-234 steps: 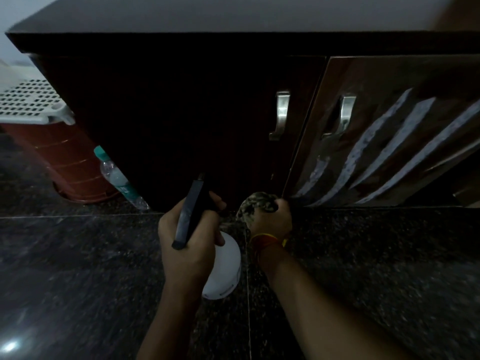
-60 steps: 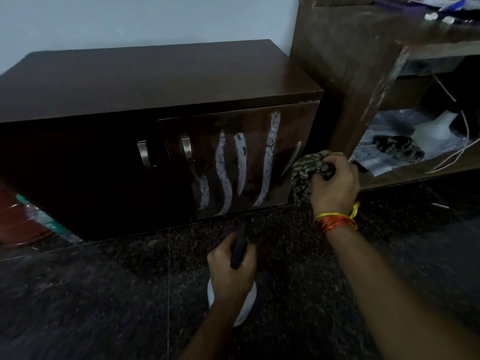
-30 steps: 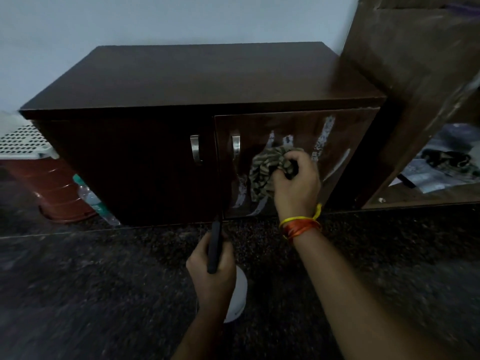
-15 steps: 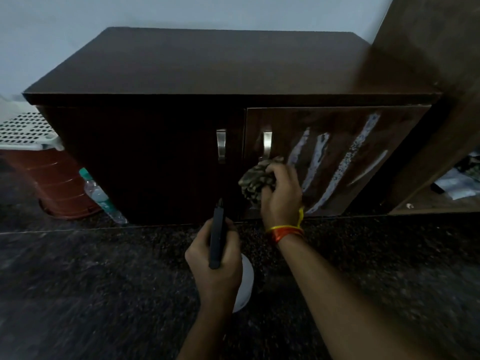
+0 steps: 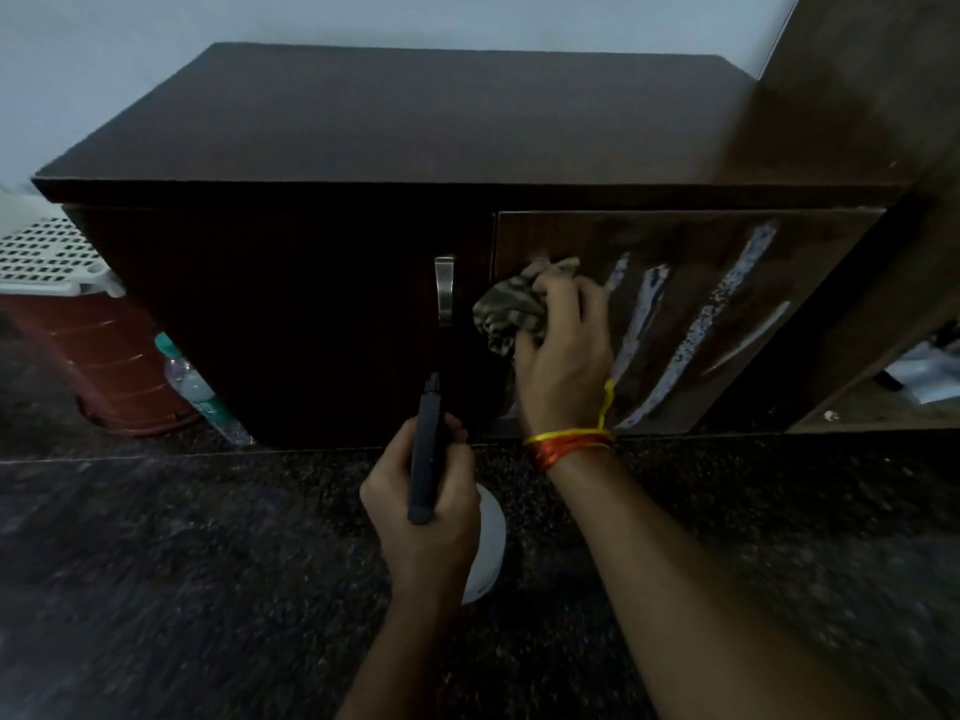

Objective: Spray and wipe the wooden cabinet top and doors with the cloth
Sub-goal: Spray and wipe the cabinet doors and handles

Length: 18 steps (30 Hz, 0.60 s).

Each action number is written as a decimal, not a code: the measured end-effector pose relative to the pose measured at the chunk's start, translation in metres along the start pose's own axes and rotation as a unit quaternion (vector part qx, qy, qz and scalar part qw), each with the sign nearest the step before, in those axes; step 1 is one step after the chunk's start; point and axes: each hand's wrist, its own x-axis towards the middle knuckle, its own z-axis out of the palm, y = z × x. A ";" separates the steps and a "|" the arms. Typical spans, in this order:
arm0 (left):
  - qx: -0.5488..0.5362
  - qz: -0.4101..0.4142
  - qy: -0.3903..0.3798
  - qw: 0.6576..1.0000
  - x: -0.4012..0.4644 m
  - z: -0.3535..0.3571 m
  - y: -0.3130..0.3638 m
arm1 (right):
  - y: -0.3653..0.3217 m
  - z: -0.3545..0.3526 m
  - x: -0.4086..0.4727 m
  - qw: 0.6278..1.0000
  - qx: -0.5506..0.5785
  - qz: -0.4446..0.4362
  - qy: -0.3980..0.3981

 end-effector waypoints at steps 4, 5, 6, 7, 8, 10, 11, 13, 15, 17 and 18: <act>0.008 0.004 0.003 1.000 -0.002 0.002 0.000 | -0.012 -0.001 0.014 0.999 0.002 0.038 0.033; 0.006 0.005 0.005 1.000 -0.002 0.002 0.001 | -0.015 -0.001 0.017 0.998 -0.008 0.041 0.042; 0.003 0.004 0.007 1.000 -0.002 0.002 0.002 | -0.018 0.001 0.019 0.998 -0.015 0.045 0.051; 0.000 0.003 0.007 1.000 -0.002 0.002 0.002 | -0.019 0.003 0.020 0.997 -0.019 0.050 0.060; -0.002 0.001 0.007 1.000 -0.002 0.002 0.002 | -0.018 0.006 0.020 0.996 -0.019 0.056 0.070; -0.005 -0.004 0.003 1.000 -0.001 0.001 0.002 | -0.013 0.013 0.012 0.995 0.001 0.063 0.083; -0.007 -0.006 0.003 1.000 -0.001 0.001 0.002 | -0.009 0.016 0.008 0.994 0.018 0.065 0.084; -0.012 -0.009 0.004 1.000 0.000 0.000 0.002 | -0.001 0.018 0.000 0.994 0.047 0.063 0.081; -0.019 -0.011 0.007 1.000 0.002 -0.002 0.001 | 0.006 0.018 -0.006 0.992 0.074 0.064 0.079; -0.022 -0.009 0.008 1.000 0.003 -0.003 0.000 | 0.012 0.019 -0.011 0.989 0.089 0.090 0.074; -0.022 -0.006 0.007 1.000 0.003 -0.004 0.001 | 0.015 0.020 -0.015 0.988 0.085 0.112 0.070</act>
